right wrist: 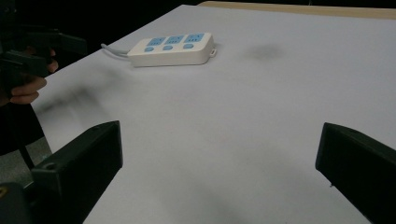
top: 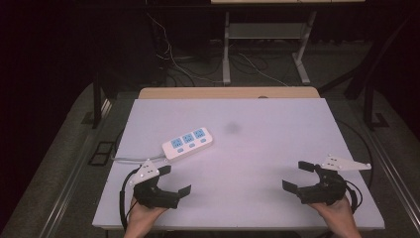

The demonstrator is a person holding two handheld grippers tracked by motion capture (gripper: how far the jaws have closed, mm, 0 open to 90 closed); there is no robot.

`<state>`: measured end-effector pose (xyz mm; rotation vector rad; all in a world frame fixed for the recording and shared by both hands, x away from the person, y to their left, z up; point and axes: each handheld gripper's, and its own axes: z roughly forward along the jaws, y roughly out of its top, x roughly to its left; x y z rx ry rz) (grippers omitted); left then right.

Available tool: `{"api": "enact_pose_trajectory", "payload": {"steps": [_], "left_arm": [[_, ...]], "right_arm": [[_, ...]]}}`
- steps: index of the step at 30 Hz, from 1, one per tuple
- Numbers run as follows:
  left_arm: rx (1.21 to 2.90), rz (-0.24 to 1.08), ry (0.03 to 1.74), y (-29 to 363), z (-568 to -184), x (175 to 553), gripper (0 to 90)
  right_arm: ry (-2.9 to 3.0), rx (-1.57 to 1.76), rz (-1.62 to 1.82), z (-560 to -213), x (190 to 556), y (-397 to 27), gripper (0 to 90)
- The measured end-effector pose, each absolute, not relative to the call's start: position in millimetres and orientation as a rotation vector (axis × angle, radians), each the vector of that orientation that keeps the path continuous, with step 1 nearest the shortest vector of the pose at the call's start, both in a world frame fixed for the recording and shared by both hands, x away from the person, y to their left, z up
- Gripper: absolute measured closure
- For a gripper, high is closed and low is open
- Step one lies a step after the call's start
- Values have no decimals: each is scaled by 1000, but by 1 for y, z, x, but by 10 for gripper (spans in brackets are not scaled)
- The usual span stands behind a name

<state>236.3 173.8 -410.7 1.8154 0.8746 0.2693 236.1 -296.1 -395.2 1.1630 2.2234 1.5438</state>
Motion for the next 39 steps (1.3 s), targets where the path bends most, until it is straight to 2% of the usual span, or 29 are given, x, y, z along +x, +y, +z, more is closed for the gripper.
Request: {"api": "enact_pose_trajectory", "payload": {"steps": [39], "left_arm": [[1799, 259, 862, 173, -408, 236, 0]], "right_arm": [[2297, 1158, 1513, -403, 239, -295, 7]]}}
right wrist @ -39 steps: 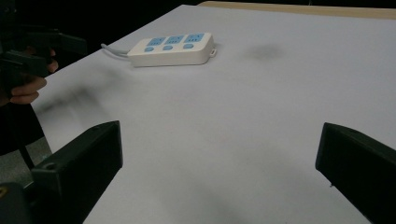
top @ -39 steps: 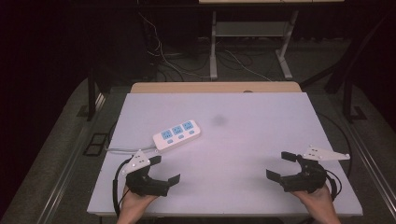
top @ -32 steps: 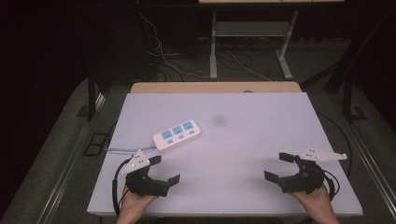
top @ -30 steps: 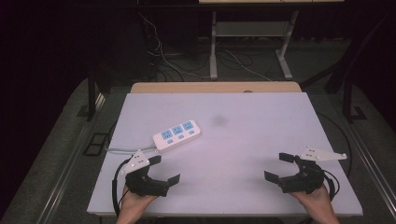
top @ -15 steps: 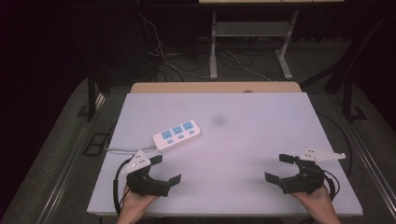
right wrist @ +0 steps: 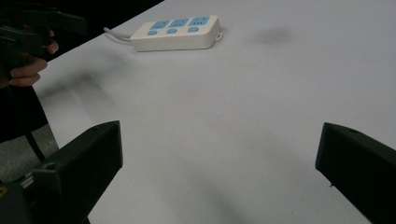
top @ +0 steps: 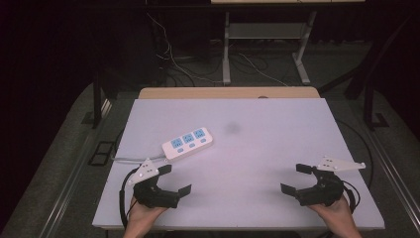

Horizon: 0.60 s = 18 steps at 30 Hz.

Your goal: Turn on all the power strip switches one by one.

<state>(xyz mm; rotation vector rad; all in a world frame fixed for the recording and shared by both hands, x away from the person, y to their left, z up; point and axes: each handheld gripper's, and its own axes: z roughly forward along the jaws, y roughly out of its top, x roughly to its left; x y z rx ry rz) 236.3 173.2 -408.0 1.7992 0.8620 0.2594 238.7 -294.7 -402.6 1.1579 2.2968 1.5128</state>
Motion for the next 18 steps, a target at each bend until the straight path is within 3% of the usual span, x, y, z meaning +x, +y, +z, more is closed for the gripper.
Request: {"api": "enact_pose_trajectory", "payload": {"steps": [18], "left_arm": [[1855, 252, 845, 167, -404, 237, 0]], "right_arm": [[2294, 1154, 1512, -402, 238, -297, 7]]}}
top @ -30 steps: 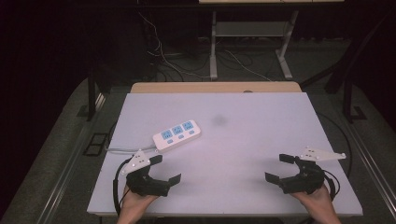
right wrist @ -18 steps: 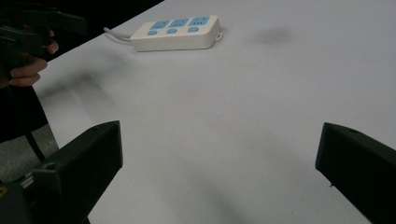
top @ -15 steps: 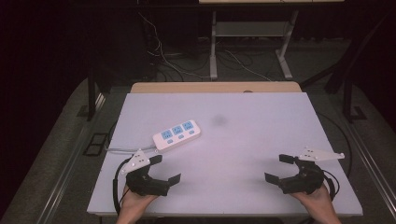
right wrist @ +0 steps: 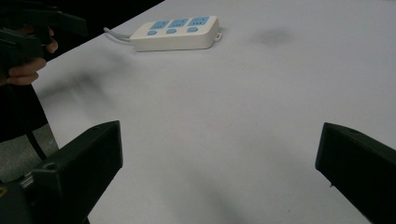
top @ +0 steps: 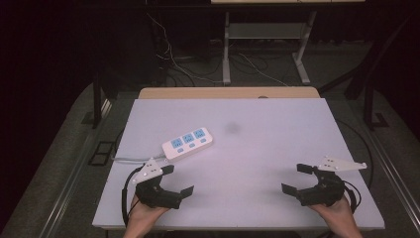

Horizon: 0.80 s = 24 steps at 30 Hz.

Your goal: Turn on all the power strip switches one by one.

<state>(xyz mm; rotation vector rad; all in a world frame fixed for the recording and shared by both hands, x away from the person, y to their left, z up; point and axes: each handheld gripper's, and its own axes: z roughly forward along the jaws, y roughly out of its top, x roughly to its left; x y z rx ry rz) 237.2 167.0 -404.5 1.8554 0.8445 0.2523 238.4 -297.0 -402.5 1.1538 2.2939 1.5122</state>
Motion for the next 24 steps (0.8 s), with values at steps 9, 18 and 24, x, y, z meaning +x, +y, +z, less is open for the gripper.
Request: {"api": "enact_pose_trajectory", "payload": {"steps": [9, 18, 24], "left_arm": [[1884, 241, 847, 167, -397, 241, 0], [1905, 226, 856, 173, -392, 248, 0], [1917, 218, 866, 179, -388, 252, 0]], "right_arm": [[2282, 1159, 1512, -402, 238, -299, 7], [2284, 1165, 1504, -402, 238, -300, 7], [2285, 1166, 1499, -403, 239, -299, 7]]}}
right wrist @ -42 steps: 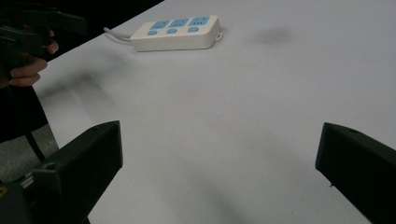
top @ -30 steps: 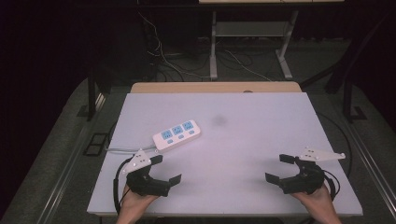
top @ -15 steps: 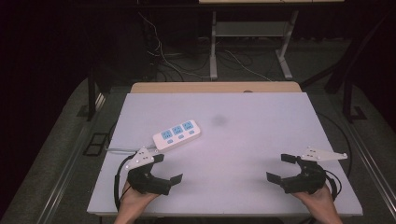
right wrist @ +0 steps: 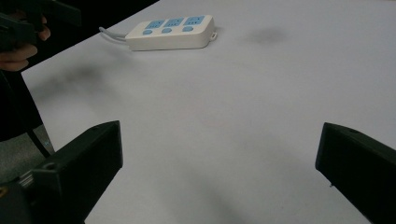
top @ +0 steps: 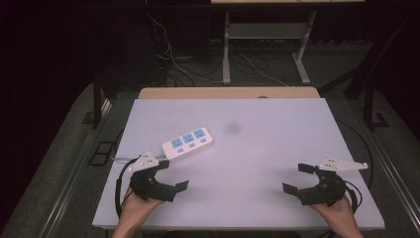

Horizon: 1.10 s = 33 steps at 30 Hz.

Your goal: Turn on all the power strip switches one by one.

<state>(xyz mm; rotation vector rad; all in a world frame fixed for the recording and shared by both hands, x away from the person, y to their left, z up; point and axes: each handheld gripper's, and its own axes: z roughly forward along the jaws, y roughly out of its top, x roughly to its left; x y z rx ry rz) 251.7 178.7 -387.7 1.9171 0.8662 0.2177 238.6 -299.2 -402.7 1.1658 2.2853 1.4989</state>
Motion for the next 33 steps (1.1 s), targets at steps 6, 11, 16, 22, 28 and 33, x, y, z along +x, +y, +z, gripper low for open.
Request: {"api": "enact_pose_trajectory", "payload": {"steps": [6, 11, 16, 22, 28, 33], "left_arm": [[1921, 207, 859, 182, -378, 256, 0], [1945, 212, 847, 182, -370, 261, 0], [1974, 207, 841, 182, -364, 270, 0], [2014, 204, 833, 182, -357, 278, 0], [2040, 199, 830, 181, -353, 287, 0], [2053, 191, 831, 181, -352, 294, 0]], "right_arm": [[2290, 1162, 1494, -403, 239, -298, 7], [2290, 1161, 1494, -403, 239, -299, 6], [2289, 1160, 1494, -403, 238, -299, 6], [2288, 1160, 1495, -403, 238, -299, 7], [2289, 1158, 1493, -403, 238, -299, 7], [2286, 1159, 1493, -403, 238, -300, 7]]}}
